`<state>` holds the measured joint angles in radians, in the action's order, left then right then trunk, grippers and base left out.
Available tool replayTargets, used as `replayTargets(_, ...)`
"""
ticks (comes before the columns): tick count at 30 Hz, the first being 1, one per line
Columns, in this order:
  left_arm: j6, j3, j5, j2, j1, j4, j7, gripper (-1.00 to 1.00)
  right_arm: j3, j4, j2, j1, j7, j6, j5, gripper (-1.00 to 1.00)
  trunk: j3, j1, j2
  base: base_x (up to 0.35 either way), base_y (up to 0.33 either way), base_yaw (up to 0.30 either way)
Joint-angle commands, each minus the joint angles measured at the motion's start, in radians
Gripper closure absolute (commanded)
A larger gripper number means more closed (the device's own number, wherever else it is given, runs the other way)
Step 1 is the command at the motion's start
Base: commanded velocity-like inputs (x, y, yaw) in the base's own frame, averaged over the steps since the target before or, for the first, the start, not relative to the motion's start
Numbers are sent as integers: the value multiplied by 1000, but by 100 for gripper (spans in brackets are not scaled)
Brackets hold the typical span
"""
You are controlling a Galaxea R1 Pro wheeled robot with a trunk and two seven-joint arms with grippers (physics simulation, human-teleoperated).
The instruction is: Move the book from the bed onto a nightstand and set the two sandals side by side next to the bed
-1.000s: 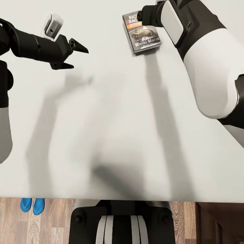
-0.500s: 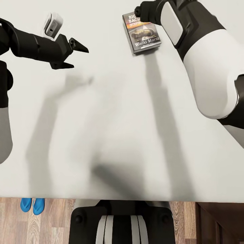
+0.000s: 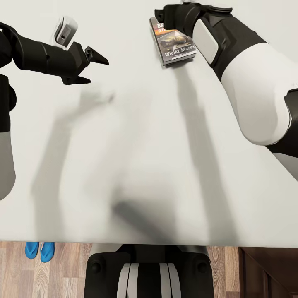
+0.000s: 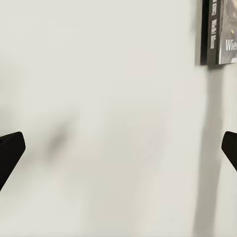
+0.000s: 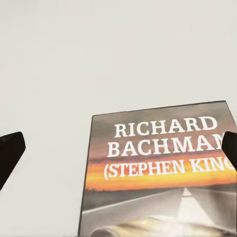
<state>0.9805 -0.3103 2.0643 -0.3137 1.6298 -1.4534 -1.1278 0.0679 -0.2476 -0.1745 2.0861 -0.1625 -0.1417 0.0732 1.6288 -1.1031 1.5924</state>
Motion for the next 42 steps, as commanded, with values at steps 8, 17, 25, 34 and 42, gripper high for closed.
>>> replayTargets(8, 2, -2, 9, -2, 0, -4, -10, -100, 10, 40, 8, -2, -27, 16, 2, -100, 0, 0, 0, 0, 0, 0)
replayTargets(17, 1, -3, 10, -2, -1, -5, -10, -100, 12, 54, 10, -3, -32, 19, 2, -100, 0, 0, 0, 0, 0, 0)
replayTargets(25, 2, -3, 9, -2, -5, -6, -10, -100, 12, 61, 11, -4, -32, 15, 4, -100, 0, 0, 0, 0, 0, 0)
replayTargets(34, 2, -3, 9, -2, -10, -6, -10, -100, 11, 84, 13, -8, -31, 16, 6, -100, 0, 0, 0, 0, 0, 0)
replayTargets(42, 3, 0, 8, -2, -12, -8, -10, -100, 12, 90, 30, -18, -31, 16, 6, -100, 0, 0, 0, 0, 0, 0)
